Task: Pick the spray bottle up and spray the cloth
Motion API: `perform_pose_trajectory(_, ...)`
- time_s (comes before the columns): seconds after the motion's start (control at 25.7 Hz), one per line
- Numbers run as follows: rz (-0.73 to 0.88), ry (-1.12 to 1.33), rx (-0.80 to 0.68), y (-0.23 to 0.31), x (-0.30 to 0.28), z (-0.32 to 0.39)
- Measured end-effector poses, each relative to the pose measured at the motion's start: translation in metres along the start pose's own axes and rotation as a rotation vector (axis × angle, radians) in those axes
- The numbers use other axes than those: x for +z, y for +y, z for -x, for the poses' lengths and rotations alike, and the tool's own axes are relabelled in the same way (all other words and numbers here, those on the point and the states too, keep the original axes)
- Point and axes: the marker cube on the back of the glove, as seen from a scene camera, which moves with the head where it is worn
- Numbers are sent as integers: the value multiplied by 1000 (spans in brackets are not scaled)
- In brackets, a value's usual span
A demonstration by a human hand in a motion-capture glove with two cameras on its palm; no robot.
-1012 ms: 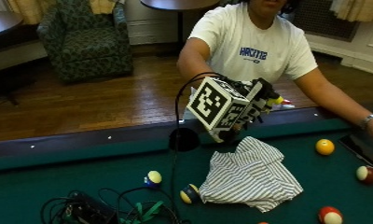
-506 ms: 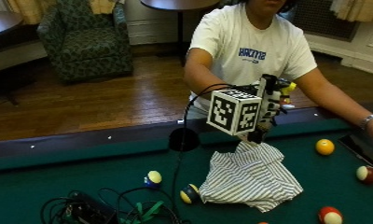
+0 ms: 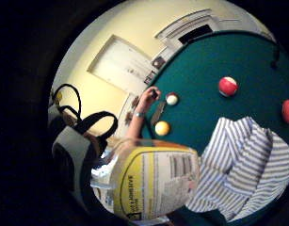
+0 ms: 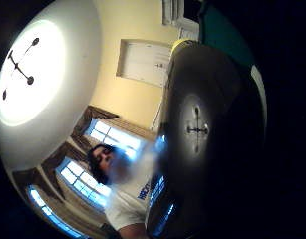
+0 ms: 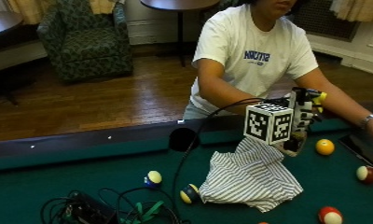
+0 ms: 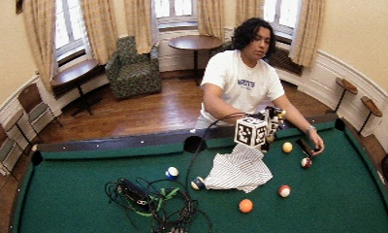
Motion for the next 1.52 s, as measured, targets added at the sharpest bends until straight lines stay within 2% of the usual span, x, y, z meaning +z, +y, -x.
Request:
perform_pose_trajectory(0.35, -360, 158, 0, -40, -9, -41)
perform_pose_trajectory(0.51, -455, 179, 15, -53, -5, -63)
perform_pose_trajectory(0.74, -494, 115, 61, -65, 25, -95)
perform_pose_trajectory(1.01, -503, 180, 47, -67, 49, -120)
perform_pose_trajectory(1.21, -502, 202, 36, -67, 51, -121)
perform_pose_trajectory(1.52, -523, 170, 109, -76, 42, -133)
